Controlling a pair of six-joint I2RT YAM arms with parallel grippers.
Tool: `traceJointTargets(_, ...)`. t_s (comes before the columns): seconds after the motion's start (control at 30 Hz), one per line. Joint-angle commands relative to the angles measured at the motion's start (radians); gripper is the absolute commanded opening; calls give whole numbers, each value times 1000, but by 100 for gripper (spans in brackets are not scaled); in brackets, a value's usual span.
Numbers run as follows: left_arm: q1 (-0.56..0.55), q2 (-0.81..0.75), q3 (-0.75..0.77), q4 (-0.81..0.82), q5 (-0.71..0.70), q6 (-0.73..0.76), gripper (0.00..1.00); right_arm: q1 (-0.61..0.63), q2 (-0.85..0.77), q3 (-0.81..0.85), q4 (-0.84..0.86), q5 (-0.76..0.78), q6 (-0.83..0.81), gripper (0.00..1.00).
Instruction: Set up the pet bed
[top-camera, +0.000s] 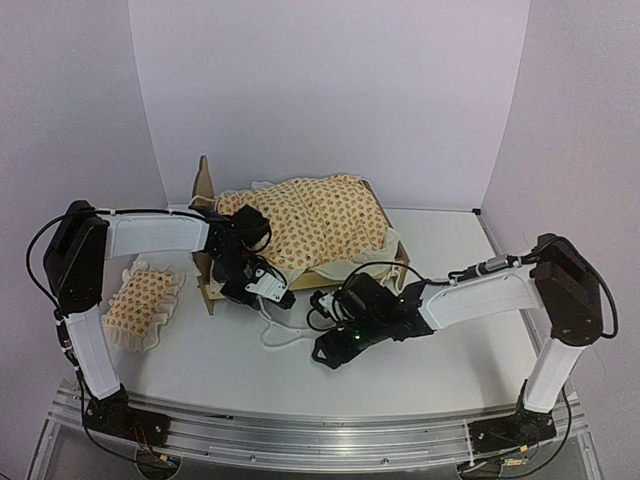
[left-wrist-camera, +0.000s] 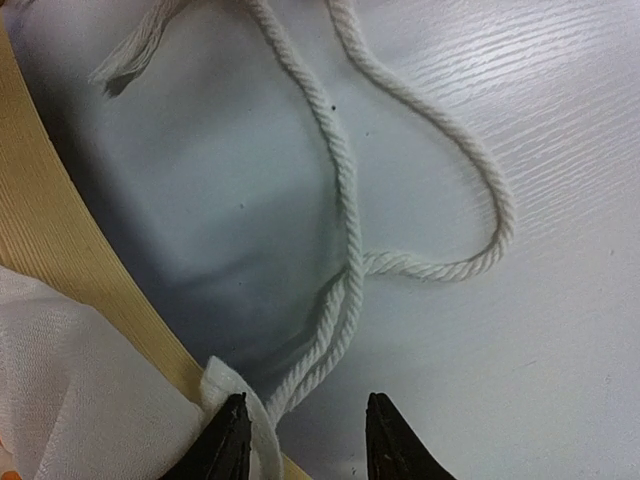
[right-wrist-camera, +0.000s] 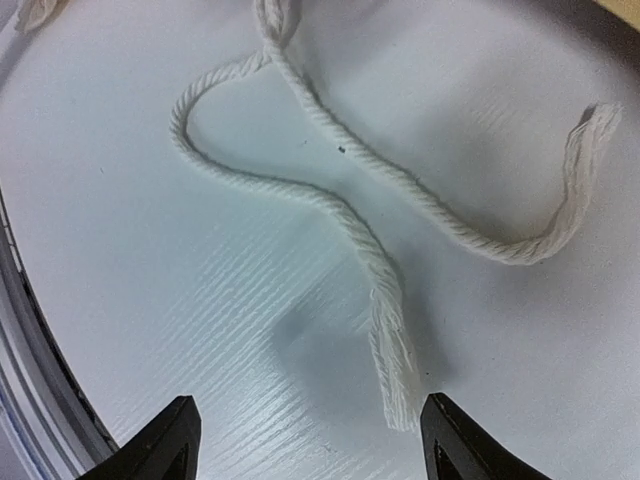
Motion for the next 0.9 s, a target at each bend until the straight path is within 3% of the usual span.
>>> traceJointTargets(0.0, 3, 11, 1, 103, -120, 67, 39, -5, 58, 43, 2, 90, -86, 76)
traceJointTargets(0.23, 3, 17, -38, 128, -195, 106, 35, 6, 96, 39, -79, 100, -103, 66)
traceJointTargets(0.4, 3, 9, -120, 220, -259, 171, 34, 9, 116, 49, -103, 122, -91, 40)
traceJointTargets(0.5, 3, 8, -116, 254, -255, 164, 21, 9, 115, 64, -113, 111, -91, 12)
traceJointTargets(0.57, 3, 5, -106, 272, -249, 151, 10, 9, 103, 72, -115, 96, -94, 1)
traceJointTargets(0.63, 4, -6, -113, 304, -252, 149, 1, 9, 88, 83, -115, 59, -109, 0)
traceJointTargets(0.87, 3, -95, -145, 329, -210, 115, 0, 10, 63, 193, -116, -107, -151, 0)
